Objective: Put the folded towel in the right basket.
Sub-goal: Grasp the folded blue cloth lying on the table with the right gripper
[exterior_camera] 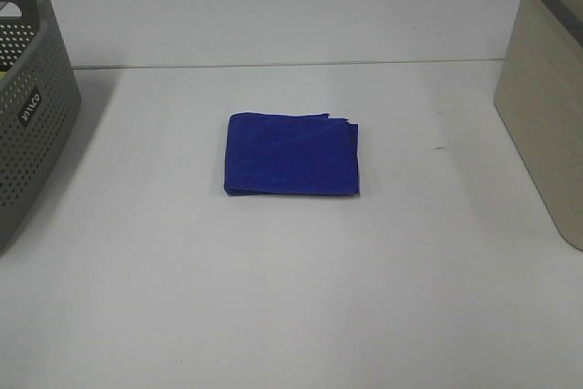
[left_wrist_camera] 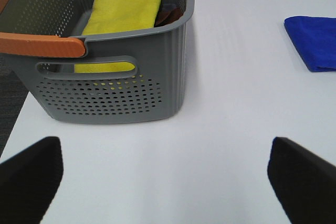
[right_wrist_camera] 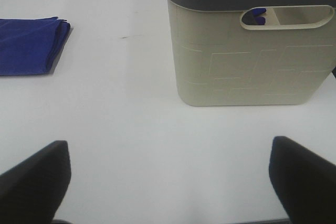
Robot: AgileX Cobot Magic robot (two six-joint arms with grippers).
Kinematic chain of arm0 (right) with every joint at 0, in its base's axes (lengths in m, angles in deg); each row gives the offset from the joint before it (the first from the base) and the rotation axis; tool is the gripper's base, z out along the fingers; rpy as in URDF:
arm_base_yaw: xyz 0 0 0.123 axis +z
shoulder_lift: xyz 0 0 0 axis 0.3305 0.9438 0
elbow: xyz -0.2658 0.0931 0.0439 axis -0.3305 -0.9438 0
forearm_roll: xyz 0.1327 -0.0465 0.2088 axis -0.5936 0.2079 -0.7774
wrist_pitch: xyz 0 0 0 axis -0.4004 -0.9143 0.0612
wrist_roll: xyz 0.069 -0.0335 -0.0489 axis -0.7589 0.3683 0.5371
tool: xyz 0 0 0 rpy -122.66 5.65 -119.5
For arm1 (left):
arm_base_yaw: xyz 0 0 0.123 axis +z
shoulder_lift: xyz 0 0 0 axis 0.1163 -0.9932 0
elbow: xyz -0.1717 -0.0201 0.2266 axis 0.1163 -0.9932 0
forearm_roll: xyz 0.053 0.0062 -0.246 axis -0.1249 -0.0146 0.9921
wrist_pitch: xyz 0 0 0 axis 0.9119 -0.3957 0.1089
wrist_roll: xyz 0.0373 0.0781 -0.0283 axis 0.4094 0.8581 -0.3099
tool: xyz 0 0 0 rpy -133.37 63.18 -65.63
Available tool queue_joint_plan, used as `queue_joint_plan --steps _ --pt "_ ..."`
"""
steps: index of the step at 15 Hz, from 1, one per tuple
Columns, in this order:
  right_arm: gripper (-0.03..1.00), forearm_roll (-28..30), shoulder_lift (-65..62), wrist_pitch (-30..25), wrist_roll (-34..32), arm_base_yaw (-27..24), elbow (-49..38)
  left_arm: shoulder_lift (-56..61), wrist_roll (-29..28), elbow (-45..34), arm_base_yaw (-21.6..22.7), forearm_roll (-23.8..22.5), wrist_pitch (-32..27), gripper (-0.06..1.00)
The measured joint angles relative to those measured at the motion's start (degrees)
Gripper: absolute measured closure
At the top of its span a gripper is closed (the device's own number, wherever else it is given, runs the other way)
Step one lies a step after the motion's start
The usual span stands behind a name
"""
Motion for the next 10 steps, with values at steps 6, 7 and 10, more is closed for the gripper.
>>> queue_joint_plan --steps 6,7,10 --pt "-0.01 0.00 0.00 0.00 0.00 0.00 0.00 0.00 0.00 0.00 0.00 0.00 0.00 -0.04" --pt "-0.01 0.00 0.00 0.00 0.00 0.00 0.00 0.00 0.00 0.00 0.00 0.00 0.00 -0.04" --pt "-0.01 0.00 0.00 0.00 0.00 0.00 0.00 0.00 0.00 0.00 0.00 0.00 0.00 -0.04"
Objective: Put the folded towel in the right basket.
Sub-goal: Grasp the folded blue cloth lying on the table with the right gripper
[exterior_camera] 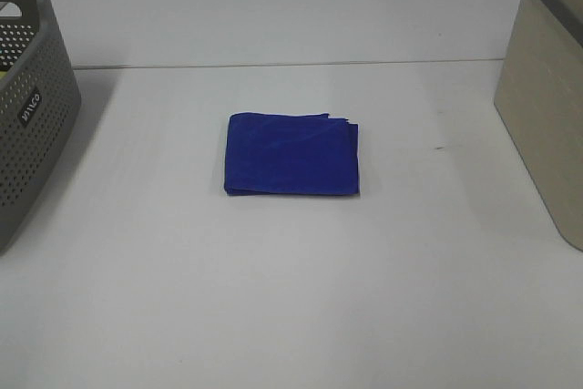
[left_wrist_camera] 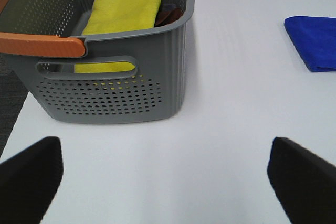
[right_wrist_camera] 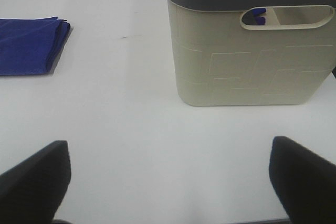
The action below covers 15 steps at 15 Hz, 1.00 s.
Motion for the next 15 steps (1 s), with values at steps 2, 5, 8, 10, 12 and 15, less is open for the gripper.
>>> queue_joint_plan --steps 2,5,8,10,12,15 --pt "-0.01 0.00 0.00 0.00 0.00 0.00 0.00 0.00 0.00 0.00 0.00 0.00 0.00 -0.04" --pt "-0.01 0.00 0.00 0.00 0.00 0.00 0.00 0.00 0.00 0.00 0.00 0.00 0.00 -0.04" --pt "-0.01 0.00 0.00 0.00 0.00 0.00 0.00 0.00 0.00 0.00 0.00 0.00 0.00 -0.04" --pt "-0.01 0.00 0.00 0.00 0.00 0.00 0.00 0.00 0.00 0.00 0.00 0.00 0.00 -0.04" --pt "-0.01 0.00 0.00 0.00 0.00 0.00 0.00 0.00 0.00 0.00 0.00 0.00 0.00 -0.04" --pt "-0.01 0.00 0.00 0.00 0.00 0.00 0.00 0.00 0.00 0.00 0.00 0.00 0.00 -0.04"
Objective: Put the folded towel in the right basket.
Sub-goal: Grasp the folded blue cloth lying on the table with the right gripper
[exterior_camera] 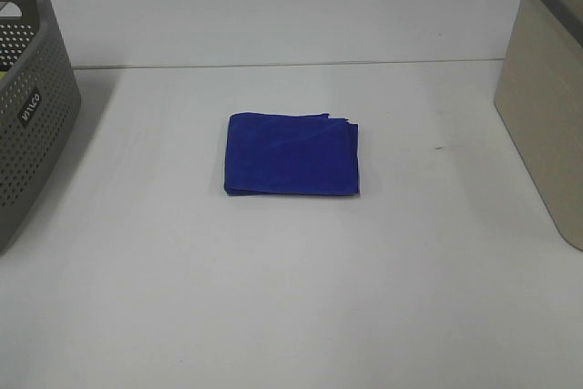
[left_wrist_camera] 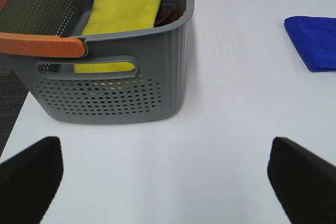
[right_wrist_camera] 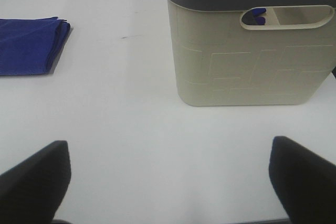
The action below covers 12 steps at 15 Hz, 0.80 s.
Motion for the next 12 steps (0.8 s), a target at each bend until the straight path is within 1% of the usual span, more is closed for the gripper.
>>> queue_joint_plan --steps 6,7,8,9,10,12 --pt "-0.01 -0.52 1.43 -0.17 -0.40 0.00 0.74 0.00 0.00 0.00 0.00 0.00 0.00 -0.04" --pt "-0.01 -1.89 5.61 -0.52 -1.83 0.00 3.38 0.00 0.00 0.00 0.00 0.00 0.00 -0.04" --pt "-0.01 -3.78 13.01 -0.92 -3.38 0.00 8.02 0.00 0.00 0.00 0.00 0.00 0.00 -0.04" --pt "-0.01 -5.33 21.14 -1.66 -4.24 0.00 13.52 0.00 0.00 0.00 0.00 0.00 0.00 -0.04" --pt "-0.01 -5.79 25.67 -2.06 -4.35 0.00 16.27 0.00 0.00 0.00 0.00 0.00 0.00 -0.04" --pt "-0.01 -7.33 42.23 -4.01 -4.53 0.00 29.39 0.00 0.00 0.00 0.00 0.00 0.00 -0.04"
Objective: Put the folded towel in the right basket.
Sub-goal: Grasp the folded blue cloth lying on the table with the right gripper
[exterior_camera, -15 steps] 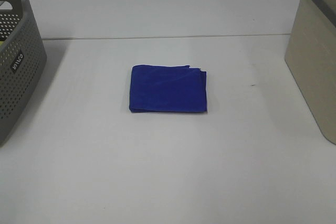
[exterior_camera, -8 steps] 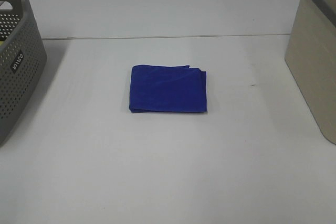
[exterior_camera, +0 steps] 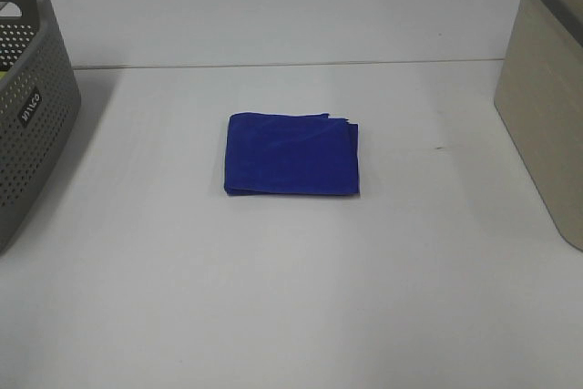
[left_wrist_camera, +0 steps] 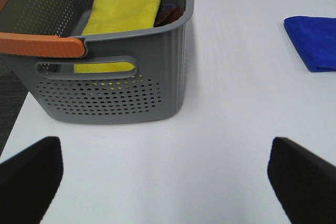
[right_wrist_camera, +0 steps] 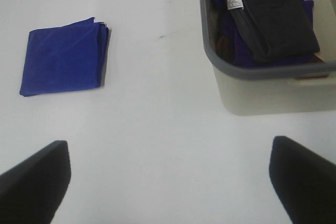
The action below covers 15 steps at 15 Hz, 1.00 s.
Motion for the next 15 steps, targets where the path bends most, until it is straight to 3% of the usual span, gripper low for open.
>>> queue_joint_plan --steps 2,6,7,8,10,15 --pt "-0.01 -2.06 13.12 -2.41 0.00 0.00 11.06 0.00 0.00 0.00 0.00 0.00 0.00 -0.04" --pt "0.00 -17.53 33.58 -2.75 3.38 1.83 26.59 0.00 0.00 0.00 0.00 0.00 0.00 -0.04" --pt "0.01 -18.16 39.30 -0.40 3.72 4.93 29.22 0.00 0.00 0.00 0.00 0.00 0.00 -0.04" --pt "0.02 -18.68 51.97 3.32 3.78 12.49 34.38 0.00 0.00 0.00 0.00 0.00 0.00 -0.04" --pt "0.02 -19.54 61.71 3.90 4.13 16.21 37.99 0.00 0.00 0.00 0.00 0.00 0.00 -0.04" --pt "0.02 -20.97 83.31 4.24 4.98 17.99 44.00 0.00 0.00 0.00 0.00 0.00 0.00 -0.04"
